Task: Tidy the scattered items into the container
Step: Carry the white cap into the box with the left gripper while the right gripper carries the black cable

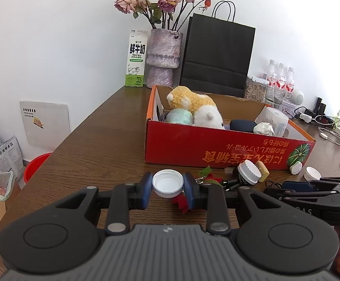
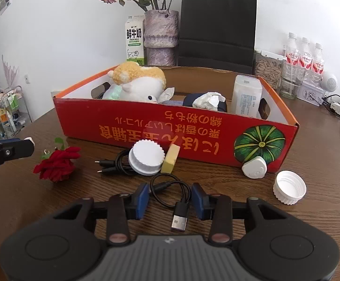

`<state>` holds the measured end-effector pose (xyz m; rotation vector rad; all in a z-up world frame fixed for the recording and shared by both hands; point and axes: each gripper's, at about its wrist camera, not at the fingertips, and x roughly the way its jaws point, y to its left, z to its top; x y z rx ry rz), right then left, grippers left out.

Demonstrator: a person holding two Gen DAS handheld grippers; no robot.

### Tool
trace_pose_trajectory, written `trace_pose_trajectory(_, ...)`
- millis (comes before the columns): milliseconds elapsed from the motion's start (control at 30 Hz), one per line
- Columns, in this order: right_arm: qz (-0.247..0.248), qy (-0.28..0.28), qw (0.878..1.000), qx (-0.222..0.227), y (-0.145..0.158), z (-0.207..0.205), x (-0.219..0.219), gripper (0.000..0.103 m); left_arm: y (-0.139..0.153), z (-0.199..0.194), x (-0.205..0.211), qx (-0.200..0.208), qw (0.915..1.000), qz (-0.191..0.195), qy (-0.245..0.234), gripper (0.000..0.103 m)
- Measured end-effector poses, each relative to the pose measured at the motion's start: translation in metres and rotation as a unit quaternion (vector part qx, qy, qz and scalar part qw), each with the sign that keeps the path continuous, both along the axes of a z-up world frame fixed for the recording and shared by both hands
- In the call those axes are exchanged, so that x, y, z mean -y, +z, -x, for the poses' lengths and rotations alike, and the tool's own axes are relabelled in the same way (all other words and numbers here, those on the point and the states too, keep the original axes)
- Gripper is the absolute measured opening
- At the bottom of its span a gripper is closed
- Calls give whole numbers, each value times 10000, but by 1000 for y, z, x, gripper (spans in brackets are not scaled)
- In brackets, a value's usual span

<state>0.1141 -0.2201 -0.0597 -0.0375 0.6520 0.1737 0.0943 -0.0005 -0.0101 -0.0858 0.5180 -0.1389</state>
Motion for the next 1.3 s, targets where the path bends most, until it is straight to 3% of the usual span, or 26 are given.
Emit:
trace_pose_trajectory(400, -138, -131, 9967, 794, 42, 8, 17, 38, 25, -9, 15, 400, 9991, 12, -139, 29)
trace_pose_trajectory(700, -245, -273, 9893, 1415, 79, -28, 22, 38, 62, -52, 49, 888, 9952, 281, -316, 29)
trace_pose_trajectory(900, -298, -276, 9872, 1545, 86, -69, 27, 38, 75, -95, 76, 1019, 9939, 358, -228, 29)
trace_pose_trajectory(1100, -526, -344, 9897, 1286, 61, -98, 41, 38, 56, -143, 97, 854, 9948, 518, -187, 29)
trace_pose_trajectory(1300, -317, -528, 9924, 1066, 45, -104, 41, 38, 26, -151, 106, 582, 9979, 61, -288, 29)
